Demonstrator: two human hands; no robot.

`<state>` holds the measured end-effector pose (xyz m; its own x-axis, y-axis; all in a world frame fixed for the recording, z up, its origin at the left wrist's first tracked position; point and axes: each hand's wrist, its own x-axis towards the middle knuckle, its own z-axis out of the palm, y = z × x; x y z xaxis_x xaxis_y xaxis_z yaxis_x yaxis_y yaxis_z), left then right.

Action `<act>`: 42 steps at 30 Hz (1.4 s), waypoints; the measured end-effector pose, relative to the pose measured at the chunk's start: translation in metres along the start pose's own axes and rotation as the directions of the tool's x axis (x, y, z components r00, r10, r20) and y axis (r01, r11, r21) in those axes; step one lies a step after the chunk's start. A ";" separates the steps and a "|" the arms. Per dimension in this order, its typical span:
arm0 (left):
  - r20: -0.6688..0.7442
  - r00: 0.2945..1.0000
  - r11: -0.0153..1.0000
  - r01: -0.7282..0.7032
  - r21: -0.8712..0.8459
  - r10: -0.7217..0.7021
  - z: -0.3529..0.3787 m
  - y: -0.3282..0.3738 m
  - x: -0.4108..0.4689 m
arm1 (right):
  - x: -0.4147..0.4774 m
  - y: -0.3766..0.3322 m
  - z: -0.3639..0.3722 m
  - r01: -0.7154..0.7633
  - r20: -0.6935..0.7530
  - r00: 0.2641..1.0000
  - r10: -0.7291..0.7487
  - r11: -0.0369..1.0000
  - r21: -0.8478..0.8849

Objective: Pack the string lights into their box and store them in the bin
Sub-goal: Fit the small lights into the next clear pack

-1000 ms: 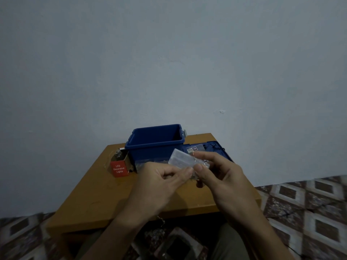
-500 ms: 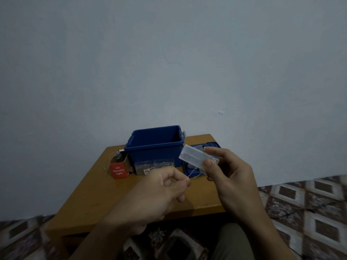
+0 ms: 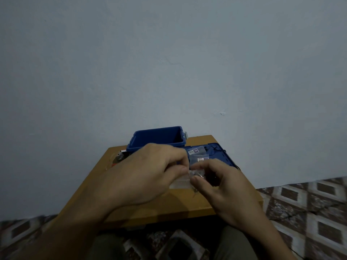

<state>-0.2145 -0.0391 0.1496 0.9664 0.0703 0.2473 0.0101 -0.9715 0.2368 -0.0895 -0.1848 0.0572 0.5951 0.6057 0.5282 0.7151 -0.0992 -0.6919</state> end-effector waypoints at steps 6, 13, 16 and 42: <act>-0.048 0.995 0.995 -0.084 0.059 0.087 0.002 -0.018 0.015 | 0.000 -0.001 -0.006 -0.031 0.108 0.994 0.023 0.997 0.069; 0.028 0.997 0.997 -0.065 -0.040 0.066 -0.003 -0.030 0.024 | 0.002 0.003 -0.009 -0.065 0.209 0.978 0.008 0.961 0.269; 0.118 0.992 0.977 -0.012 -0.215 0.038 -0.005 -0.035 0.026 | 0.002 0.004 -0.014 -0.088 0.235 0.972 -0.004 0.922 0.378; 0.138 0.981 0.188 0.162 -0.969 -0.135 0.069 -0.037 0.007 | 0.006 0.010 0.001 -0.154 0.134 0.988 0.077 0.591 0.792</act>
<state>-0.1903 -0.0181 0.0772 0.9823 0.1690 0.0811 -0.0904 0.0479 0.9948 -0.0794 -0.1815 0.0534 0.5938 0.6966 0.4026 0.0411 0.4734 -0.8799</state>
